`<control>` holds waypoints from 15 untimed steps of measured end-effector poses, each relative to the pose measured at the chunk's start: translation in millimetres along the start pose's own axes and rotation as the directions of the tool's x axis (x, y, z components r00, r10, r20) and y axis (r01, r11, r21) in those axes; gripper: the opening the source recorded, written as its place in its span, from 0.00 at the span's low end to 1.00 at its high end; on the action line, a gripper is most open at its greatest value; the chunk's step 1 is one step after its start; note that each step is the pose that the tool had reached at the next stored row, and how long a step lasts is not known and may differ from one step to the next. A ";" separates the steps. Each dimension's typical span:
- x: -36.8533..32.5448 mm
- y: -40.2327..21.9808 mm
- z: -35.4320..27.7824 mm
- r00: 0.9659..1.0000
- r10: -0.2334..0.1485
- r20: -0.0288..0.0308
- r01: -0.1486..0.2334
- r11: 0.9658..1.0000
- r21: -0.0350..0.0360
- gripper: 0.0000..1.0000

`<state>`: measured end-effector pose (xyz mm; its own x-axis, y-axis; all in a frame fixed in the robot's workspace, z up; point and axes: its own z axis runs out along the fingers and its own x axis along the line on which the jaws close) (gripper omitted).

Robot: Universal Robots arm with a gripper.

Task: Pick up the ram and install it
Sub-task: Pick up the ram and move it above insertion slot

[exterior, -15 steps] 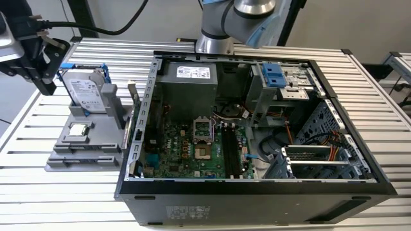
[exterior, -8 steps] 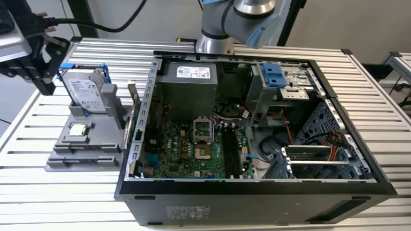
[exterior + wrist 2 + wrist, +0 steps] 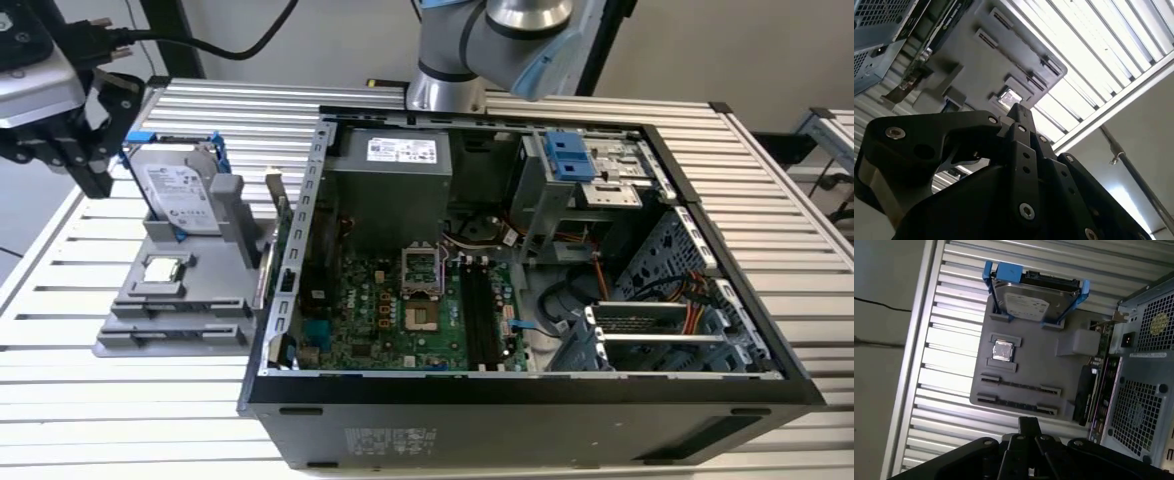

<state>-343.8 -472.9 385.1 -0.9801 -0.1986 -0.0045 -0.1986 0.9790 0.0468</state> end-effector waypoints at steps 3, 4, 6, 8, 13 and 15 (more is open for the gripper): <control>0.0 0.0 0.0 0.999 -0.046 -0.002 0.046 0.999 0.000 0.00; 0.0 0.0 0.0 0.998 -0.062 -0.003 0.062 0.998 0.001 0.00; 0.0 0.0 0.0 0.996 -0.091 -0.005 0.091 0.996 0.001 0.00; 0.0 0.0 0.0 0.993 -0.121 -0.006 0.121 0.993 0.001 0.00; 0.0 0.0 0.0 0.981 -0.194 -0.010 0.194 0.981 0.002 0.00; 0.0 0.0 0.0 0.975 -0.223 -0.012 0.223 0.975 0.002 0.00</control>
<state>-343.8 -472.9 385.1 -0.9109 -0.4126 -0.0029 -0.4124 0.9100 0.0423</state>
